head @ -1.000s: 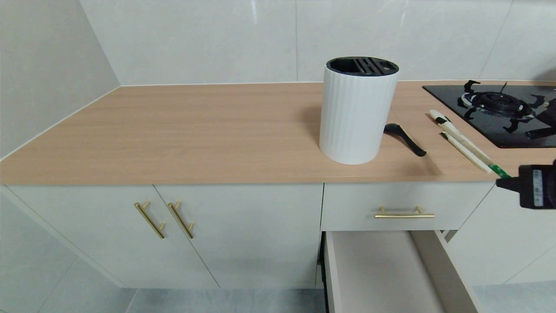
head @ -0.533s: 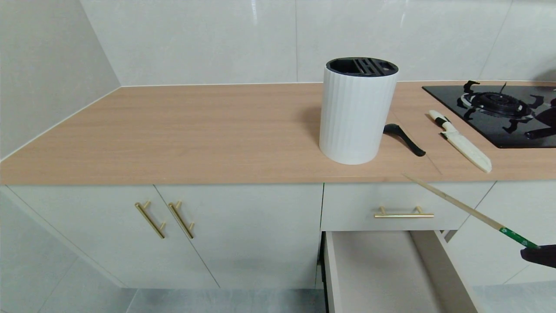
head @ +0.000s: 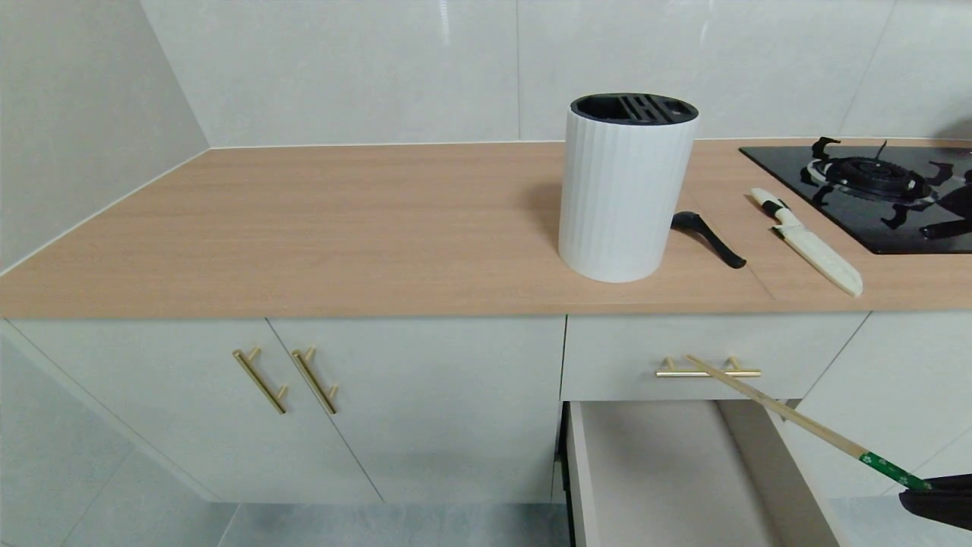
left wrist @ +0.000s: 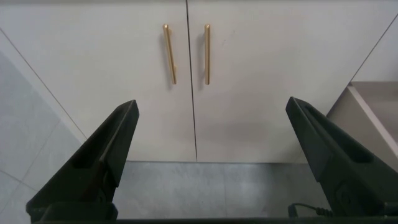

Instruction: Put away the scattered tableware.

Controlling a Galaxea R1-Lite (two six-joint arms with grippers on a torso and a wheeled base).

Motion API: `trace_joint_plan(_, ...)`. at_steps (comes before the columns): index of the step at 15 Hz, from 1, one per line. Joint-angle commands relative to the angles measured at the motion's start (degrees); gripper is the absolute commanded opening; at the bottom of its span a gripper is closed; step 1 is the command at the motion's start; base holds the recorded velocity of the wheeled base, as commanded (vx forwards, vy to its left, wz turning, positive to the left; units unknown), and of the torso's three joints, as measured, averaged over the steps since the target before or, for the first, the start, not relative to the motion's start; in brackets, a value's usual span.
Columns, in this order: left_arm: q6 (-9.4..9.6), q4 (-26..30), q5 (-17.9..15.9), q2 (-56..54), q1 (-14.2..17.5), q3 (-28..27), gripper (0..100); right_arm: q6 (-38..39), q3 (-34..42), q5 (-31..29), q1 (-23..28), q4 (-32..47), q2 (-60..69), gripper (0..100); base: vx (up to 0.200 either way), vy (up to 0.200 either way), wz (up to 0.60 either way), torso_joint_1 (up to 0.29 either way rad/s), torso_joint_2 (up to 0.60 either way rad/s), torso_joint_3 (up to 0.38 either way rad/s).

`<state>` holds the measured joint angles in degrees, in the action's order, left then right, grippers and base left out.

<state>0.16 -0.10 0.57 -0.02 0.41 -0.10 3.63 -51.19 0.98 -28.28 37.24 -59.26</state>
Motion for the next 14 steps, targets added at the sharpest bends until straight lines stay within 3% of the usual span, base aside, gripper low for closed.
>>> trace_joint_plan(1, 0.02, 0.0, 0.0, 0.0, 0.0, 0.1, 100, 0.0, 0.5, 0.0, 0.0, 0.0, -0.6, 0, 0.0, 0.0, 0.0, -0.173, 0.38, 0.207)
trace_joint_plan(14, 0.02, 0.0, 0.0, 0.0, 0.0, 0.1, 100, -0.4, 6.3, -0.1, 0.0, -7.2, -4.6, 0, 0.0, 0.0, 0.0, -0.197, 0.46, 0.261)
